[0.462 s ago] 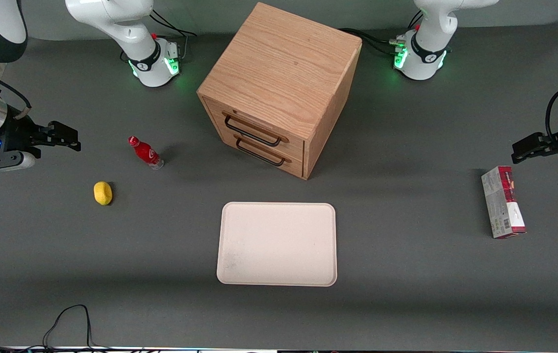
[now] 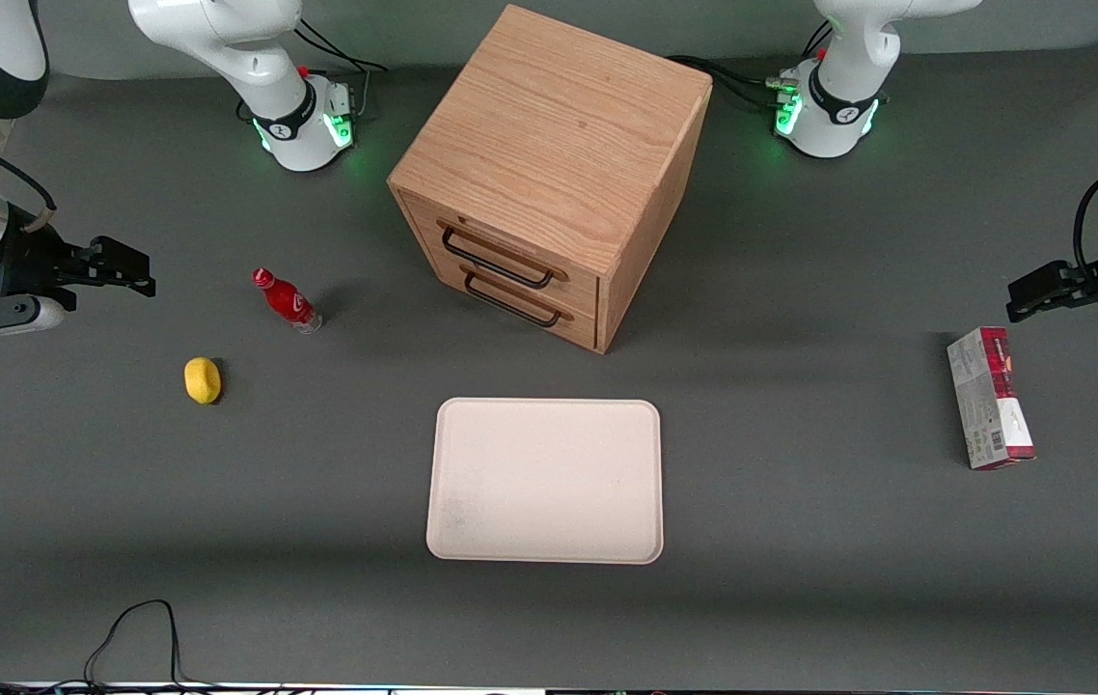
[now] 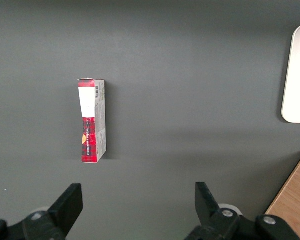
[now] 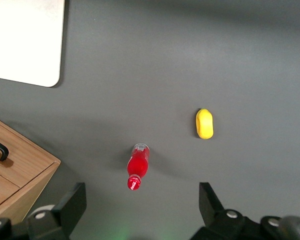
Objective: Place coke bottle on tray
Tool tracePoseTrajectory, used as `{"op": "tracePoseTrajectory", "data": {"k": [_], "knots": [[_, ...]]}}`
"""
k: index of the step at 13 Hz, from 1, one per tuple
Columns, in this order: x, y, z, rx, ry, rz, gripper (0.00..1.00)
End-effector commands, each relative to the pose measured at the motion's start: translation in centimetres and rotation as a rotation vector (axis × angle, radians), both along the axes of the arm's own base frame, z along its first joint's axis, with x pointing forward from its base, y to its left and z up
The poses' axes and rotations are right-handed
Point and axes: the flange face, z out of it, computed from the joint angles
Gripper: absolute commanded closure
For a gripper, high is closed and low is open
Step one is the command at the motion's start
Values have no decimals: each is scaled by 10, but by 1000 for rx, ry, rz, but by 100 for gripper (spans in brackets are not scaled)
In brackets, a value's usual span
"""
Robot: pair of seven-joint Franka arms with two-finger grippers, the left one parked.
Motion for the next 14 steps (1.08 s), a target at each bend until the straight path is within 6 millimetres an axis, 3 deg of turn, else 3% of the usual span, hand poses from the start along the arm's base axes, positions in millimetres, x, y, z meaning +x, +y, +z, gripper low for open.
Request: {"op": "tracePoseTrajectory", "data": {"k": [1,7,10,14], "knots": [[2,-3,5,16,10,0,0],[2,-11,14,10,8,-5,0],[5,-13,7,8,22,-21,0],[6,-26,20,6,-6,-42,0]]}}
